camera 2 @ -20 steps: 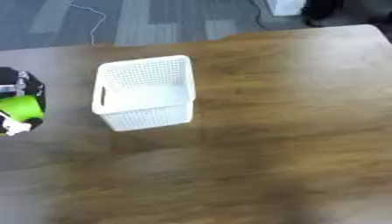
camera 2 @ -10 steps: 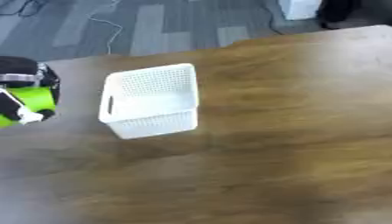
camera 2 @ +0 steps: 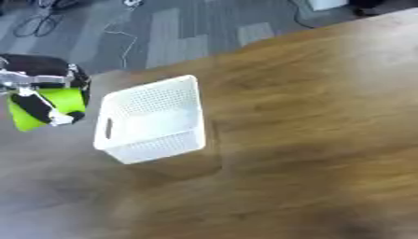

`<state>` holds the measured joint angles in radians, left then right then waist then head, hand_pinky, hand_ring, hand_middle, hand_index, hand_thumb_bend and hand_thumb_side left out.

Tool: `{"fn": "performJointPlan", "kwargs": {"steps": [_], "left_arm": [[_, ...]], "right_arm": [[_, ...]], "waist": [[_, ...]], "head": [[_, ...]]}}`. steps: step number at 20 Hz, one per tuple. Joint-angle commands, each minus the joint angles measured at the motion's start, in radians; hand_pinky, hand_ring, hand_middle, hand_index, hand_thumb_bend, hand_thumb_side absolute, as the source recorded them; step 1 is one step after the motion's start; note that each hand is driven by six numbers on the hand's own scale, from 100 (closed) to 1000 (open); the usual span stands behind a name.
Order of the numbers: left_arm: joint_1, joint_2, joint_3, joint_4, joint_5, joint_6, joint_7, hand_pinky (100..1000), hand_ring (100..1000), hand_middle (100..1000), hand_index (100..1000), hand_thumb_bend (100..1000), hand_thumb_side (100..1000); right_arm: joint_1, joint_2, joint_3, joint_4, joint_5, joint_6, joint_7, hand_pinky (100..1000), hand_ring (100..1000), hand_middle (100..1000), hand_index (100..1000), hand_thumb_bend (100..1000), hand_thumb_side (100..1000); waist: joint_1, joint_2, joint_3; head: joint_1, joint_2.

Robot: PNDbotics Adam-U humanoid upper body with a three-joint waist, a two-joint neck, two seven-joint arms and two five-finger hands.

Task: Pick up objects on the table and place them in the box.

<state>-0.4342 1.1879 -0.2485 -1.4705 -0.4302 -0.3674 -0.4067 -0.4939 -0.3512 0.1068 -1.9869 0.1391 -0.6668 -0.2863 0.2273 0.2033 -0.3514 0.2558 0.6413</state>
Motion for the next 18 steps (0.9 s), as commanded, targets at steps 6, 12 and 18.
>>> {"fn": "performJointPlan", "kwargs": {"steps": [6, 12, 18], "left_arm": [[-0.034, 0.024, 0.036, 0.013, -0.060, -0.019, 0.063, 100, 100, 100, 178, 285, 240], [-0.052, 0.015, 0.033, 0.023, -0.094, -0.043, 0.115, 100, 100, 100, 178, 283, 239], [-0.097, 0.027, 0.027, -0.017, -0.094, -0.061, 0.135, 100, 100, 100, 178, 301, 225]], "right_arm": [[-0.072, 0.035, 0.027, -0.013, -0.022, 0.019, 0.129, 343, 464, 496, 572, 283, 1000], [-0.103, 0.050, 0.056, -0.013, -0.050, 0.018, 0.193, 339, 462, 497, 574, 277, 1000], [-0.103, 0.058, 0.059, -0.013, -0.071, 0.024, 0.220, 341, 463, 497, 576, 277, 1000]], "waist": [[-0.001, 0.044, -0.009], [-0.001, 0.079, -0.001], [-0.001, 0.073, 0.015]], "head": [[0.042, -0.073], [0.075, -0.111], [0.067, -0.119]]}}
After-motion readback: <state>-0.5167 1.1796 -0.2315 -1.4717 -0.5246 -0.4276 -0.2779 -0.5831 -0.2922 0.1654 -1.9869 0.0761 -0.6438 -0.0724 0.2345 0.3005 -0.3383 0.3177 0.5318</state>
